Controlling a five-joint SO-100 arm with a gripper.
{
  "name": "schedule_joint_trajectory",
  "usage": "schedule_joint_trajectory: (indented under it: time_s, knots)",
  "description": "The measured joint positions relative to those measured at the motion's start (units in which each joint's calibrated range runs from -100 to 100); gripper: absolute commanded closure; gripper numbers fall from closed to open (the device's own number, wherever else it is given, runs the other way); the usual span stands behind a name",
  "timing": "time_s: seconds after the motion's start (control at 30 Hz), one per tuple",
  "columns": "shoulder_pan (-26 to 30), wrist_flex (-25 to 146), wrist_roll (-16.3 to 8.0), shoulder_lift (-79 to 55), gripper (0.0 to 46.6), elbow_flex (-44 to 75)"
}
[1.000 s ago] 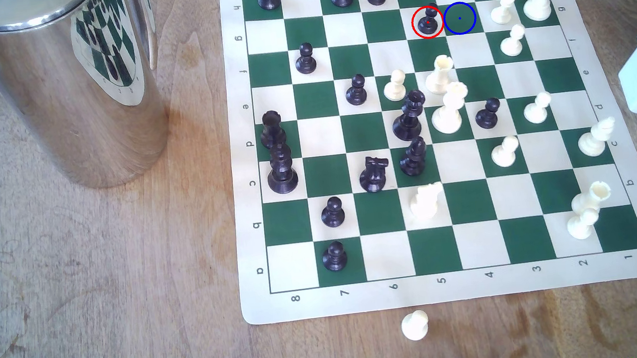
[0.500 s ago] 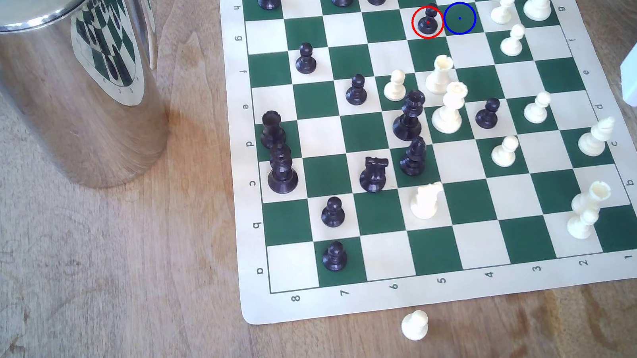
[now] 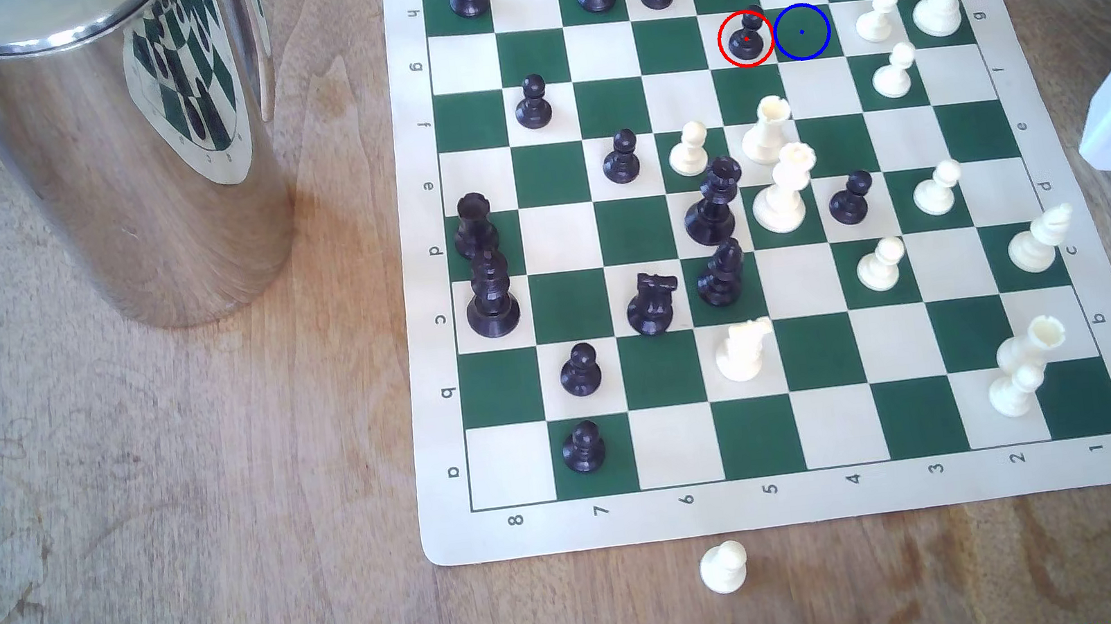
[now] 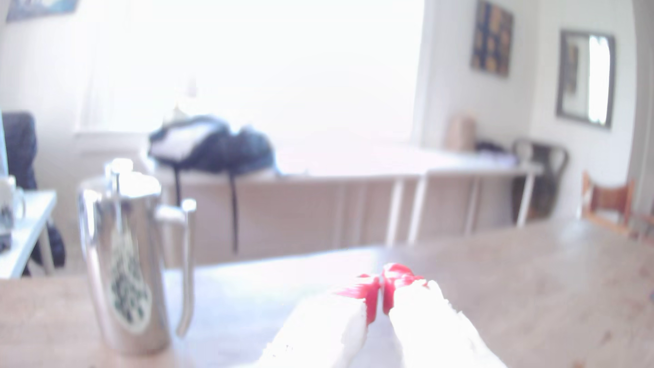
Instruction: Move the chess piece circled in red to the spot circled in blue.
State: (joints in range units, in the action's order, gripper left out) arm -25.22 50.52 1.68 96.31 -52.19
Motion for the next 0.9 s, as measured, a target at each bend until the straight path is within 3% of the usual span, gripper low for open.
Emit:
schedule_joint_trajectory:
  time_s: [0.03,0.2,0.43,0.63,0.9]
  knots:
    - [0.52,2.47,-0.59,0.0,38.3,0.0]
    - [2.88,14.98,-1.86,-3.69,32.6,0.09]
    - [3.32,25.34,-2.74,-15.75,31.1,2.08]
    - [5.97,23.51,-7.67,-32.59,32.0,7.23]
    - [6.34,18.73,-11.18,-56.05,31.7,16.54]
